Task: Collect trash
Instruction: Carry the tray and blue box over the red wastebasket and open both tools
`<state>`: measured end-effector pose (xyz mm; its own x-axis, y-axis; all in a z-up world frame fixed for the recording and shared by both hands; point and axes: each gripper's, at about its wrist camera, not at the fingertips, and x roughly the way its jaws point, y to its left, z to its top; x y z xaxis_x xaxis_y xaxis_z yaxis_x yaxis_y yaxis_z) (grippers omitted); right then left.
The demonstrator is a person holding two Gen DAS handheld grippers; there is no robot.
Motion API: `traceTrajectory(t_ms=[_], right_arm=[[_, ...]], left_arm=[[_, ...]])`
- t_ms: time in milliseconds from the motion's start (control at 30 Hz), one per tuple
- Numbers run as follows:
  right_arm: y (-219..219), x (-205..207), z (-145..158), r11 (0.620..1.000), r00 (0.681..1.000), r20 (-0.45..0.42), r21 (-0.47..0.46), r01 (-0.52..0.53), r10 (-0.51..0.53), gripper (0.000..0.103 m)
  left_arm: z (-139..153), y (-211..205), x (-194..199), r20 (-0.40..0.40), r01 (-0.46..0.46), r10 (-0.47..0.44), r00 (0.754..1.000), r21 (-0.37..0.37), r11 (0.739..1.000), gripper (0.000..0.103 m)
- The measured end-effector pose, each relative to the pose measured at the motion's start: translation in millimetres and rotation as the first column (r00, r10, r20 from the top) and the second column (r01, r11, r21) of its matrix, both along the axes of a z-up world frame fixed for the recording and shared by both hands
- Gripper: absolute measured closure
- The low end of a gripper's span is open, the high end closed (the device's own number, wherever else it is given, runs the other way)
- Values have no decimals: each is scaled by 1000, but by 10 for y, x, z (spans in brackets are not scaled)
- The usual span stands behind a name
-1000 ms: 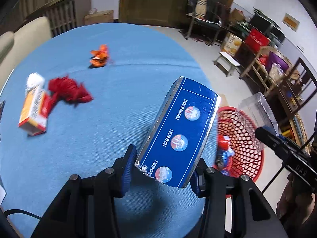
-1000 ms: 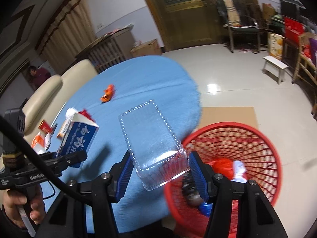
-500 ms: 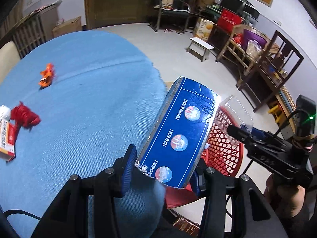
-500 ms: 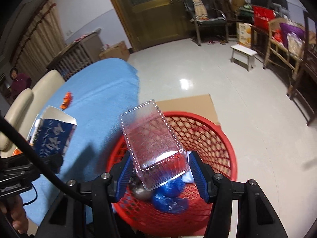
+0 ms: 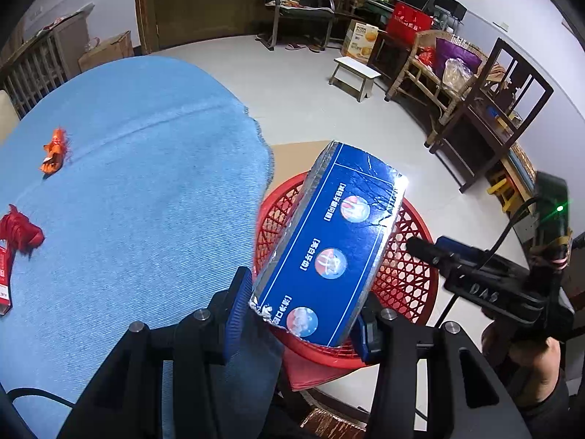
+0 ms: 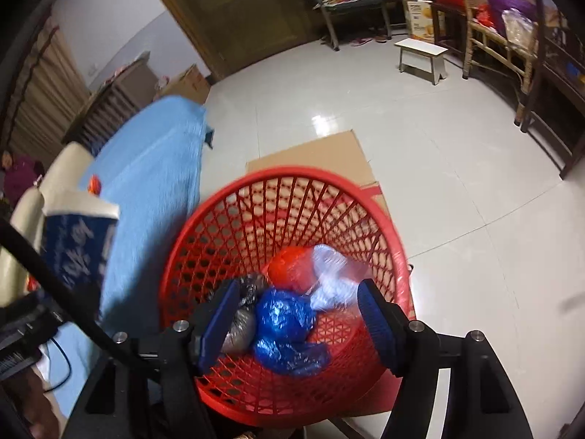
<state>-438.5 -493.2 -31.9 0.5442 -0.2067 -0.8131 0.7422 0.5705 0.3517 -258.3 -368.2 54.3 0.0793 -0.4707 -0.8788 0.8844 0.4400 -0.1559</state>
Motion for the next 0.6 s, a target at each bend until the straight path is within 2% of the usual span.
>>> traceTrajectory(t_ms=[267, 600], right_arm=[[-172, -221, 222, 994, 991, 77, -25, 110, -108, 32], [-326, -488, 495, 974, 966, 158, -66, 217, -205, 32]], left_arm=[[-82, -178, -134, -1, 23, -23, 1000, 24, 999, 53], [-234, -414, -385, -19, 101, -100, 995, 67, 993, 53]])
